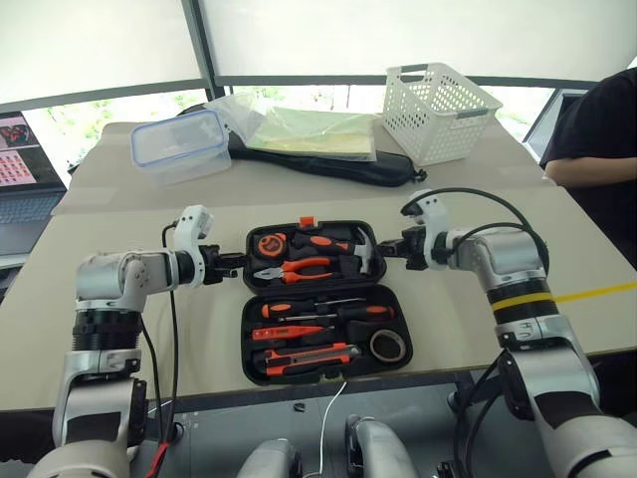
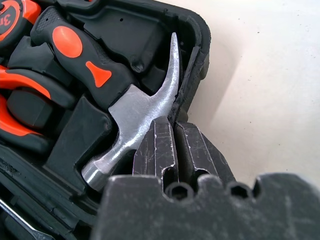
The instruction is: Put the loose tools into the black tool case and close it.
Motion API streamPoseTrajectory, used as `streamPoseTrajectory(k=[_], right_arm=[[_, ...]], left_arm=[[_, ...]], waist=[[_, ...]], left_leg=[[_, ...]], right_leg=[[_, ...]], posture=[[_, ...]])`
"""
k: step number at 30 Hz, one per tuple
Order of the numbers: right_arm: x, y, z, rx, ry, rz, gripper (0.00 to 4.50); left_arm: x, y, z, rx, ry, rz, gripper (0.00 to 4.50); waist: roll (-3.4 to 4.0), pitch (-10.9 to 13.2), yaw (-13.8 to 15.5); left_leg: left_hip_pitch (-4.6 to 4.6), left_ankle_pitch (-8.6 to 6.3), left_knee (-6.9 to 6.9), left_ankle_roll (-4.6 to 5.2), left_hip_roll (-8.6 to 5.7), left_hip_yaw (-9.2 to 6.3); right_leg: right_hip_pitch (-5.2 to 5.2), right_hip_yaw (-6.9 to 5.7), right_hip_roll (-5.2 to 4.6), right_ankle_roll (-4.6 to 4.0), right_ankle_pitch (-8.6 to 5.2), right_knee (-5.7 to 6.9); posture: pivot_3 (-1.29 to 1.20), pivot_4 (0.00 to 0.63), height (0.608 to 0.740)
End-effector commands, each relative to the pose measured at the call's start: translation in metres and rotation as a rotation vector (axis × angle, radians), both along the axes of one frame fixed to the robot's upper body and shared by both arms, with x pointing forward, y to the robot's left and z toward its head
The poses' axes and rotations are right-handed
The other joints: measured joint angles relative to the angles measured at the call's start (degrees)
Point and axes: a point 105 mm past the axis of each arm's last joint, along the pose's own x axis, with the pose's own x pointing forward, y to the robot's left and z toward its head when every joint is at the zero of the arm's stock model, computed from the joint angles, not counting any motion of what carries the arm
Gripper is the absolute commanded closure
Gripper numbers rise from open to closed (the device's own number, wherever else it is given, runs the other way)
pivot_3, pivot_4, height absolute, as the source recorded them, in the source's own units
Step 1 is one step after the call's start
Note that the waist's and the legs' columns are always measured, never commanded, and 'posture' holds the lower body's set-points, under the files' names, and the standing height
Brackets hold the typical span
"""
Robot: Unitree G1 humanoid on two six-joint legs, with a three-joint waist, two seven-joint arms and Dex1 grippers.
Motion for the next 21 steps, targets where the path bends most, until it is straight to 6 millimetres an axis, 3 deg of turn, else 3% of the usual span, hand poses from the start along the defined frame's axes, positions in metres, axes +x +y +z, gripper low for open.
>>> streamPoseTrajectory(k=[1,3,5,9,13,16,21], right_arm=[[0.018,0.004,0.047,0.023,-0.246,-0.045,4.42],[0.024,0.006,0.071,0.043,-0.372,-0.071,4.42],[0.025,0.006,0.082,0.053,-0.446,-0.084,4.42],[0.018,0.005,0.090,-0.099,-0.684,-0.036,4.42],[0.007,0.001,0.083,-0.155,-0.823,-0.019,4.42],[-0.002,-0.010,0.061,-0.181,-0.863,-0.048,4.42],[-0.024,-0.016,0.029,-0.242,-0.928,0.006,4.42]], left_arm=[[0.018,-0.002,0.034,0.011,-0.250,0.030,4.46],[0.026,0.000,0.062,0.000,-0.391,0.069,4.46],[0.027,-0.002,0.076,-0.006,-0.466,0.067,4.46],[0.019,-0.011,0.089,0.042,-0.621,0.017,4.46],[0.004,-0.017,0.069,0.237,-0.754,-0.070,4.46],[-0.006,-0.011,0.046,0.370,-0.828,-0.058,4.46],[-0.017,-0.004,0.037,0.462,-0.921,0.011,4.46]], waist=[[0.00,0.0,0.0],[-0.01,0.0,0.0],[-0.02,0.1,0.0],[-0.02,0.0,-0.3],[-0.01,0.0,-1.2],[0.01,0.0,-1.5],[0.00,0.0,-1.0]], left_leg=[[0.00,0.01,0.00,-0.01,0.00,0.00],[-0.09,0.04,0.02,-0.06,-0.03,0.00],[-0.24,0.06,0.02,-0.10,-0.05,0.00],[-0.92,0.09,0.03,-0.13,-0.05,0.05],[-1.06,0.09,0.09,-0.13,-0.15,0.09],[-1.02,0.09,0.07,-0.12,-0.34,0.13],[-0.49,0.09,0.07,-0.11,-0.37,0.19]], right_leg=[[0.00,0.00,0.00,0.00,0.00,0.00],[-0.09,-0.01,-0.04,0.00,0.01,0.02],[-0.27,0.00,-0.05,-0.01,0.01,0.05],[-1.13,-0.03,-0.05,-0.07,0.02,0.12],[-1.31,-0.39,-0.07,-0.07,0.02,0.10],[-1.27,-0.72,-0.34,-0.08,0.02,0.03],[-0.76,-0.46,-0.46,-0.08,0.02,-0.05]], posture=[[0.00,0.150,0.740],[0.00,0.150,0.740],[0.00,0.150,0.740],[0.00,0.150,0.740],[0.00,0.150,0.740],[0.00,0.150,0.740],[0.00,0.150,0.740]])
